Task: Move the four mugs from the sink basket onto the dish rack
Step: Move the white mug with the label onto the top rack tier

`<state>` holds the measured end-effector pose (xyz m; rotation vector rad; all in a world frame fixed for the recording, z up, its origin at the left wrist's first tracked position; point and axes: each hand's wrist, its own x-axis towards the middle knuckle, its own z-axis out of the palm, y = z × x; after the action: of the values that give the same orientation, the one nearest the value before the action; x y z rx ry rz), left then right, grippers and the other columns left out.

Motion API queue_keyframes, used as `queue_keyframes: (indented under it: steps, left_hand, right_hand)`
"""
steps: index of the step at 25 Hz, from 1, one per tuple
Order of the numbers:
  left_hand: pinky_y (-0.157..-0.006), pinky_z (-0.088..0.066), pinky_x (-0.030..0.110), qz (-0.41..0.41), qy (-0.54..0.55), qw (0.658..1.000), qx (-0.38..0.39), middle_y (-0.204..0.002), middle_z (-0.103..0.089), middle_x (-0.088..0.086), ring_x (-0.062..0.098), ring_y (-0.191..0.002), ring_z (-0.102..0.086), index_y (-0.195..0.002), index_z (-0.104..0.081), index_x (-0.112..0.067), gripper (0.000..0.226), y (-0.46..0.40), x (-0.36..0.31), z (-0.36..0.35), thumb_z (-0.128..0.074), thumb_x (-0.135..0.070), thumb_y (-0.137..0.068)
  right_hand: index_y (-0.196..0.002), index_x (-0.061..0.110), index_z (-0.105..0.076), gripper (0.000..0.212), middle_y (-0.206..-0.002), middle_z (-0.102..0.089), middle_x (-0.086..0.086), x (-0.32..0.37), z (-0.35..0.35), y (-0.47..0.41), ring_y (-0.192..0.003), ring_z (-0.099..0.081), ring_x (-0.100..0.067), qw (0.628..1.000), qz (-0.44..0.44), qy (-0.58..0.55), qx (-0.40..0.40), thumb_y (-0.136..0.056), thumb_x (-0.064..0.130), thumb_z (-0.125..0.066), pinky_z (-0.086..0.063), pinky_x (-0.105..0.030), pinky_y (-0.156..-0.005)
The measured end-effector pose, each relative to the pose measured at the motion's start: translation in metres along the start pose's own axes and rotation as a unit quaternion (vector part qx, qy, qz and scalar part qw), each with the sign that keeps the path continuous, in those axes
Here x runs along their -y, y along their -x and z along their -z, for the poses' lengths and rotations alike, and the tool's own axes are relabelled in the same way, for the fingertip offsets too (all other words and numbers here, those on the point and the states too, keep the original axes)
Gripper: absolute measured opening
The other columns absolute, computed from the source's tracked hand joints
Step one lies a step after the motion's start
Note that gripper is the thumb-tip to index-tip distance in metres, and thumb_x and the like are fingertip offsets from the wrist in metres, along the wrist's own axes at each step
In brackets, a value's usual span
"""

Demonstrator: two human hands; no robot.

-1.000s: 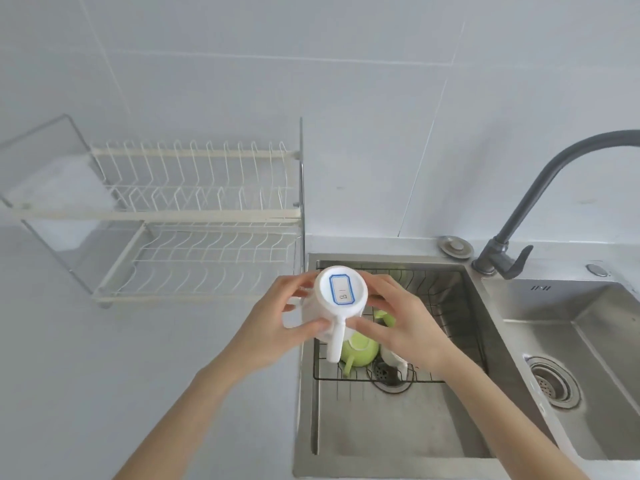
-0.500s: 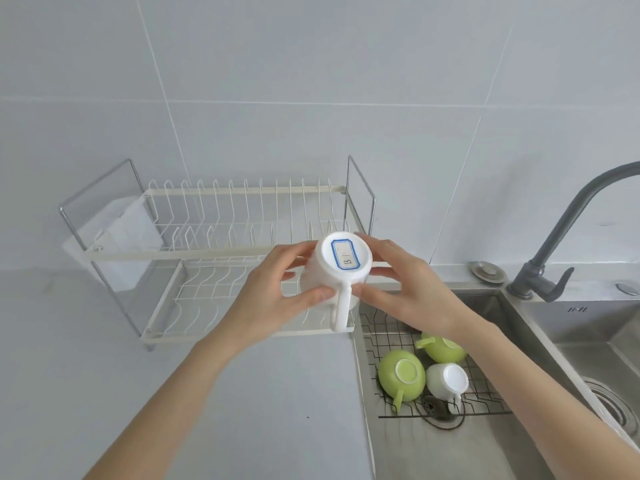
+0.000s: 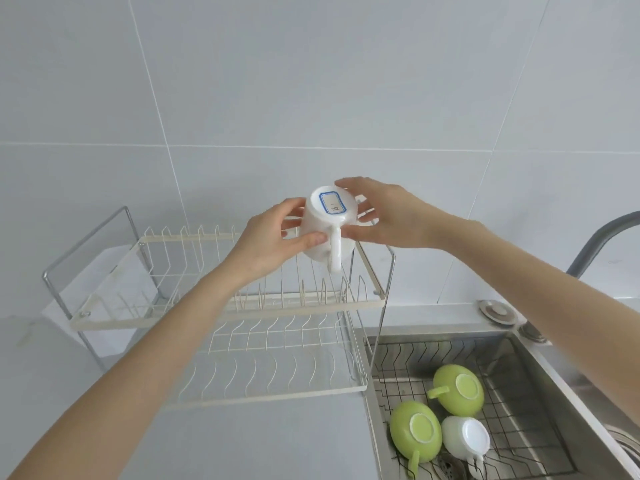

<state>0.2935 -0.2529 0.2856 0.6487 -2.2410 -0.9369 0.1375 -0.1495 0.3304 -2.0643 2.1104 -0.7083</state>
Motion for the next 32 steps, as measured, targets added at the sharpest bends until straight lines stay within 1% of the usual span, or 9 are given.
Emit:
queue_keyframes:
  steps: [3,6,12,16,18,20,24,28,32]
  left_hand:
    - [-0.087,-0.04,0.023,0.027,-0.046,0.998,0.04,-0.125,-0.06,0.004,0.011,-0.1,-0.055,-0.123,-0.05,-0.013,0.053,-0.031,0.016,-0.003,-0.072,-0.021,-0.075]
    - [-0.092,-0.046,0.029,0.083,-0.031,0.991,0.098,-0.124,-0.061,0.008,0.019,-0.104,-0.061,-0.12,-0.053,-0.01,0.049,-0.048,0.038,-0.009,-0.072,-0.018,-0.075]
    - [-0.093,-0.047,0.031,0.145,-0.05,0.974,0.164,-0.121,-0.062,0.006,0.023,-0.105,-0.064,-0.119,-0.053,-0.011,0.05,-0.053,0.065,-0.022,-0.074,-0.019,-0.074]
    - [-0.092,-0.047,0.03,0.16,-0.079,0.966,0.187,-0.122,-0.063,0.005,0.021,-0.106,-0.063,-0.12,-0.053,-0.012,0.05,-0.048,0.07,-0.028,-0.072,-0.022,-0.075]
    - [-0.09,-0.046,0.028,0.159,-0.091,0.964,0.192,-0.123,-0.062,0.004,0.02,-0.105,-0.063,-0.121,-0.052,-0.012,0.05,-0.047,0.07,-0.028,-0.071,-0.025,-0.077]
    - [-0.086,-0.044,0.025,0.158,-0.106,0.96,0.204,-0.127,-0.059,0.004,0.018,-0.102,-0.061,-0.124,-0.049,-0.014,0.051,-0.047,0.07,-0.027,-0.068,-0.027,-0.079]
    - [-0.1,-0.04,0.03,0.173,-0.163,0.94,0.246,-0.14,-0.046,0.007,0.022,-0.12,-0.052,-0.138,-0.032,-0.014,0.065,-0.048,0.063,-0.022,-0.062,-0.03,-0.083]
    - [-0.108,-0.033,0.032,0.123,-0.248,0.941,0.193,-0.147,-0.038,0.008,0.025,-0.133,-0.04,-0.141,-0.026,-0.013,0.06,-0.043,0.033,-0.007,-0.05,-0.033,-0.09]
    - [-0.112,-0.026,0.034,0.027,-0.361,0.928,0.092,-0.154,-0.024,0.002,0.019,-0.141,-0.026,-0.143,-0.021,-0.014,0.057,-0.026,-0.017,-0.003,-0.041,-0.033,-0.093]
  right_hand:
    - [-0.143,0.021,-0.024,0.071,-0.135,-0.046,-0.009,-0.015,-0.005,-0.033,-0.104,-0.055,-0.022,0.995,-0.023,0.074,0.07,-0.084,0.027,-0.063,-0.045,-0.033,-0.097]
    - [-0.142,0.022,-0.026,0.069,-0.135,-0.048,-0.009,-0.03,-0.016,-0.053,-0.119,-0.049,-0.026,0.984,-0.062,0.088,0.14,-0.084,0.03,-0.062,-0.041,-0.035,-0.101]
    - [-0.136,0.023,-0.03,0.068,-0.129,-0.052,-0.01,-0.042,-0.043,-0.07,-0.112,-0.052,-0.028,0.96,-0.09,0.142,0.223,-0.079,0.036,-0.066,-0.046,-0.04,-0.093]
    - [-0.136,0.024,-0.031,0.069,-0.127,-0.051,-0.01,-0.04,-0.053,-0.071,-0.108,-0.054,-0.03,0.948,-0.091,0.188,0.241,-0.078,0.04,-0.066,-0.046,-0.041,-0.091]
    - [-0.137,0.023,-0.031,0.067,-0.116,-0.051,-0.008,-0.039,-0.053,-0.07,-0.1,-0.052,-0.027,0.946,-0.09,0.191,0.246,-0.08,0.04,-0.063,-0.045,-0.04,-0.087]
    - [-0.137,0.02,-0.031,0.065,-0.11,-0.049,-0.008,-0.038,-0.054,-0.07,-0.102,-0.053,-0.028,0.944,-0.091,0.196,0.251,-0.082,0.039,-0.062,-0.045,-0.039,-0.085]
    - [-0.136,0.015,-0.034,0.063,-0.129,-0.052,-0.01,-0.037,-0.052,-0.067,-0.117,-0.051,-0.03,0.935,-0.082,0.23,0.256,-0.083,0.035,-0.062,-0.046,-0.042,-0.093]
    - [-0.145,0.017,-0.021,0.066,-0.142,-0.041,-0.008,-0.027,-0.028,-0.05,-0.132,-0.037,-0.027,0.939,-0.063,0.246,0.232,-0.089,0.032,-0.054,-0.038,-0.044,-0.105]
    - [-0.145,0.016,-0.018,0.064,-0.145,-0.037,-0.01,-0.015,-0.001,-0.018,-0.135,-0.032,-0.028,0.953,-0.038,0.261,0.15,-0.092,0.031,-0.049,-0.033,-0.042,-0.109]
